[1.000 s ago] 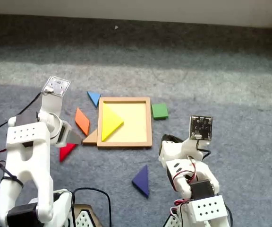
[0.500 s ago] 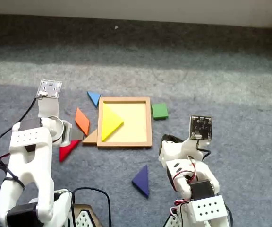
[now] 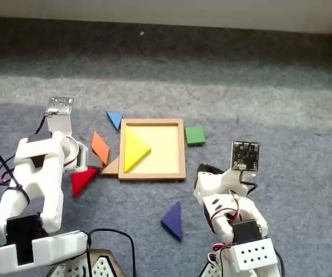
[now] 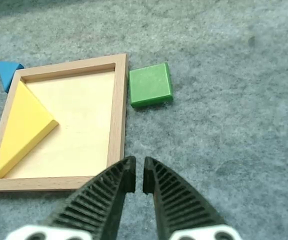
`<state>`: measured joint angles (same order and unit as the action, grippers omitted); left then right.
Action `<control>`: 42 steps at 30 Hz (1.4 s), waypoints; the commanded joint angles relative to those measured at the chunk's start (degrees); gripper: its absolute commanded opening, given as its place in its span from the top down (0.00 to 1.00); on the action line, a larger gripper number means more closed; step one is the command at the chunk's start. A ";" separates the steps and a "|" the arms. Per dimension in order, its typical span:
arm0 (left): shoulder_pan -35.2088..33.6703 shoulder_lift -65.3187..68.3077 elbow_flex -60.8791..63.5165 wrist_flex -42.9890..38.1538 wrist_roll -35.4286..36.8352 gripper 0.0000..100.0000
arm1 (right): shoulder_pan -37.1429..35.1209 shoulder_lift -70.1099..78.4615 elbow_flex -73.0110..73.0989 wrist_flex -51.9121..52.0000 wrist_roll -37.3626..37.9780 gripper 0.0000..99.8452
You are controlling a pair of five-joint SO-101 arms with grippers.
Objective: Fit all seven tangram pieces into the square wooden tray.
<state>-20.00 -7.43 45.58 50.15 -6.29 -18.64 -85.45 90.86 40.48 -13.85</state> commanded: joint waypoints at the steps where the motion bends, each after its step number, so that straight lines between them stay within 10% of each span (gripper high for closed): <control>1: -0.31 1.10 -3.82 0.88 0.88 0.65 | 0.40 -0.84 -0.22 -1.36 0.70 0.96; 42: 1.63 1.27 -3.38 3.69 -4.75 0.70 | 0.40 -0.84 -0.22 -1.36 0.70 0.96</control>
<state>-19.47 -5.58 44.26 53.23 -7.96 -18.64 -85.45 90.86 40.48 -13.85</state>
